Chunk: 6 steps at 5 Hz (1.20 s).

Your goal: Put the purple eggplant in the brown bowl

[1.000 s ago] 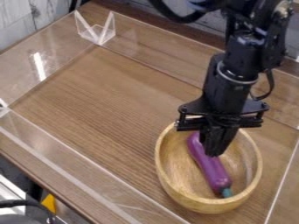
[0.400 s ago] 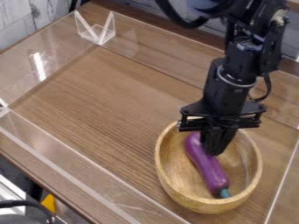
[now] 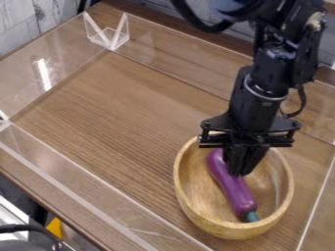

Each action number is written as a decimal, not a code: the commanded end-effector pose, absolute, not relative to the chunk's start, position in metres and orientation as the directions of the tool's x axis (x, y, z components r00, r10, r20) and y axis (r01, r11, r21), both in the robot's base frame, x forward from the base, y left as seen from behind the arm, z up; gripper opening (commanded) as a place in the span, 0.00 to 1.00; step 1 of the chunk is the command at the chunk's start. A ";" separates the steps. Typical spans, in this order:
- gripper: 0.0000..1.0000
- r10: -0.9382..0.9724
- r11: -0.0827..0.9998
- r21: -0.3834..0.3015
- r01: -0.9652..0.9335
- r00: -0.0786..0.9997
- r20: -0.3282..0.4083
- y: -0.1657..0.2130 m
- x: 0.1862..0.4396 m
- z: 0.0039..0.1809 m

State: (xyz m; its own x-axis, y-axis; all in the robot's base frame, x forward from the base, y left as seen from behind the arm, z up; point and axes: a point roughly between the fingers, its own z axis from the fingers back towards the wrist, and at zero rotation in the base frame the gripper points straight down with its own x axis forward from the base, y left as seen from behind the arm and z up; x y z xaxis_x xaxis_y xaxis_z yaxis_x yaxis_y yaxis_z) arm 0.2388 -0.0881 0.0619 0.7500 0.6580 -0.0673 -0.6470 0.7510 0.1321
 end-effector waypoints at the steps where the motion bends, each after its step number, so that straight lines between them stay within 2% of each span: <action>1: 0.00 0.598 0.800 0.100 -0.592 0.801 -0.044 -0.091 0.242 0.065; 3: 0.00 0.596 0.801 0.103 -0.590 0.802 -0.043 -0.104 0.242 0.055; 5: 0.00 0.535 0.842 0.106 -0.529 0.844 -0.042 -0.108 0.247 0.062; 6: 0.00 0.516 0.854 0.107 -0.510 0.855 -0.042 -0.104 0.238 0.050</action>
